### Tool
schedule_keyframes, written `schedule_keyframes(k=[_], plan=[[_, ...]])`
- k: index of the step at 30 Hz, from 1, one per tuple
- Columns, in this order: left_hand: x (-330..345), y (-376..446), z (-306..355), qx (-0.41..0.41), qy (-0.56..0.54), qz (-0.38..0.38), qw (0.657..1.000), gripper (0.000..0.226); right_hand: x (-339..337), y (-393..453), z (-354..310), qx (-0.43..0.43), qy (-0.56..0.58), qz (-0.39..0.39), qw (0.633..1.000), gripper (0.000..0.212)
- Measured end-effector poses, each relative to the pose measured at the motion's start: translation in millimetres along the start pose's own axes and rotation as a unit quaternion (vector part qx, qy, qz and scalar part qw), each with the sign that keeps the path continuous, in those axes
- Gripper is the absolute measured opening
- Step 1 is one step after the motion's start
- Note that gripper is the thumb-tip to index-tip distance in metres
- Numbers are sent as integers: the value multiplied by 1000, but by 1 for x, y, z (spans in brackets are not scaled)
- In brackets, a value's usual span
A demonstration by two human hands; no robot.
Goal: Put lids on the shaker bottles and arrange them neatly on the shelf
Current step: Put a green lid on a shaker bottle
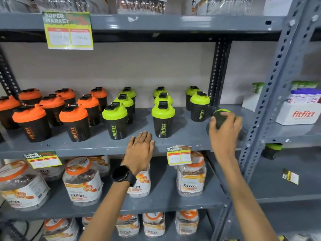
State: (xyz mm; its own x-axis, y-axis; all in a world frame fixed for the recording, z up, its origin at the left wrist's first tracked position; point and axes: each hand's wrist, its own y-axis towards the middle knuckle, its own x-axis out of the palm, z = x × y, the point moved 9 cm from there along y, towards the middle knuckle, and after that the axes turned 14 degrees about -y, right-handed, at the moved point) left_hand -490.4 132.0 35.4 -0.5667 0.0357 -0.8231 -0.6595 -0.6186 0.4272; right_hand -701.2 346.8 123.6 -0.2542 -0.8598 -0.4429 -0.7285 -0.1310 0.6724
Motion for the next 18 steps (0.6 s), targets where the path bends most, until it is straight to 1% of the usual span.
schedule_keyframes(k=[1, 3, 4, 6, 8, 12, 15, 18], plan=[[0, 1, 3, -4, -1, -2, 1000, 53, -1, 11, 10, 18, -30, -22, 999, 41], [-1, 2, 13, -7, -7, 1, 1000, 49, 6, 29, 28, 61, -62, -91, 992, 54], [-1, 1, 18, -10, -11, 1, 1000, 52, 15, 35, 37, 88, -63, -136, 985, 63], [-2, 0, 26, -15, -11, 9, 1000, 66, 35, 42, 53, 145, -48, -221, 963, 79], [1, 0, 25, -22, -10, 17, 1000, 66, 48, 42, 63, 184, -15, -259, 948, 87], [6, -1, 19, -39, -15, 31, 999, 63, 54, 41, 64, 178, 35, -264, 947, 73], [6, -1, 20, -49, -17, 27, 998, 62, 52, 43, 67, 204, 76, -265, 939, 68], [5, -2, 21, -50, -20, 28, 998, 61, 51, 39, 69, 225, 124, -262, 930, 57]])
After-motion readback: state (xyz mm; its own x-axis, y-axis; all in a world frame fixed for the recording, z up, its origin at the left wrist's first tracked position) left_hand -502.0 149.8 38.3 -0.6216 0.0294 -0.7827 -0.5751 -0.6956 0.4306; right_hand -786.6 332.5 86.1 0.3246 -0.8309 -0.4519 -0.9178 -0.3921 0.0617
